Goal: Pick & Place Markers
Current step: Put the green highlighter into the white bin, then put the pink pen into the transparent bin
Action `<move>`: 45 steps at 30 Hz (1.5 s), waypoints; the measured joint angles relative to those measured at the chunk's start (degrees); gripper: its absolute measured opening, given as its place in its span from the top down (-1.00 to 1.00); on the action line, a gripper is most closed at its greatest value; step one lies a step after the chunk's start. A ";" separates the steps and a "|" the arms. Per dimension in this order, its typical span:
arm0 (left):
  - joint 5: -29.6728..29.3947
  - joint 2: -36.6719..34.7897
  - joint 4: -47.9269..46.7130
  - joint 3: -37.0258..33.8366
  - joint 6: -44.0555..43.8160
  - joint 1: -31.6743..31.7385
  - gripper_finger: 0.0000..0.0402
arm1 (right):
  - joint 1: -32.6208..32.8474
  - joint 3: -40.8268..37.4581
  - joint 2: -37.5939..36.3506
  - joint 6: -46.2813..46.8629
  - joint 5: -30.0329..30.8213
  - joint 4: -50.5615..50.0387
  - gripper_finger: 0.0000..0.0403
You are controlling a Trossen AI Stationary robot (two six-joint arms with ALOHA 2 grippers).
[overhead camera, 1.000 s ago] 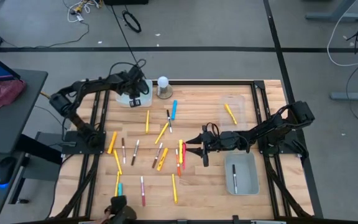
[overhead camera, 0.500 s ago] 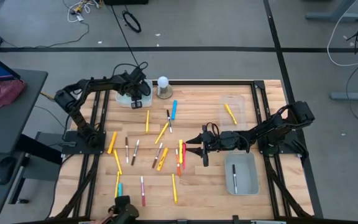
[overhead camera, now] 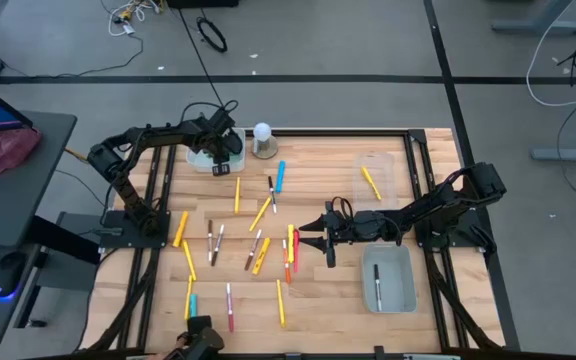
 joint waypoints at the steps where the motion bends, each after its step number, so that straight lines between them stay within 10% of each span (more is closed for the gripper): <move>1: 0.02 0.00 0.01 0.00 0.00 0.00 0.56 | 0.00 0.00 0.00 0.00 -0.02 0.00 0.21; 20: -0.70 0.00 -0.25 0.29 -0.09 0.00 0.13 | -0.01 0.00 0.00 -0.02 -0.01 0.00 0.21; 32: -1.73 0.00 -15.59 14.70 -3.51 0.00 -0.13 | -0.02 0.00 0.00 -0.02 -0.02 0.00 0.21; 45: -3.19 -7.45 -31.22 27.18 -20.16 -1.22 0.09 | 0.00 0.00 0.00 -0.02 -0.02 -0.30 0.21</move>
